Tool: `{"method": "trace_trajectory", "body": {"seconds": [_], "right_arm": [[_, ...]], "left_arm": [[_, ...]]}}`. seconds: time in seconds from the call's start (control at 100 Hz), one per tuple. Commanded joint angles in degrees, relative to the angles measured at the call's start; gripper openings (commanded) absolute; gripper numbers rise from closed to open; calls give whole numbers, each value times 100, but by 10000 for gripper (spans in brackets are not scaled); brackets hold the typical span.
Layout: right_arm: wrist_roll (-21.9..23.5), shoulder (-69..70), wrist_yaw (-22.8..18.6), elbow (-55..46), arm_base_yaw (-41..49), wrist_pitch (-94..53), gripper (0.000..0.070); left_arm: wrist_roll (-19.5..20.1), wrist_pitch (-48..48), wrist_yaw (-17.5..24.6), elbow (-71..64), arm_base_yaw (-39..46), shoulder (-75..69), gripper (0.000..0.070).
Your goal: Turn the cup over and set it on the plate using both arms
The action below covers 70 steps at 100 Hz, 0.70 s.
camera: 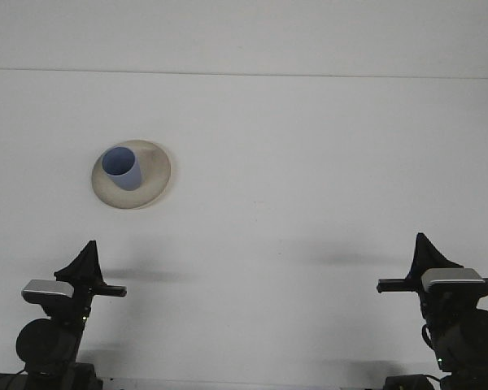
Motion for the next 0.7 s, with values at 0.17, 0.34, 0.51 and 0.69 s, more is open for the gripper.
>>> {"method": "trace_trajectory", "body": {"seconds": [0.17, 0.34, 0.51, 0.69], "right_arm": [[-26, 22, 17, 13, 2, 57, 1], [-26, 22, 17, 13, 2, 57, 1], [-26, 22, 17, 13, 2, 57, 1], [-26, 22, 17, 13, 2, 57, 1]], "left_arm": [[44, 424, 13, -514, 138, -168, 10], [7, 957, 20, -844, 162, -168, 10], [11, 946, 22, -844, 162, -168, 11], [11, 949, 22, -844, 162, -168, 11]]}}
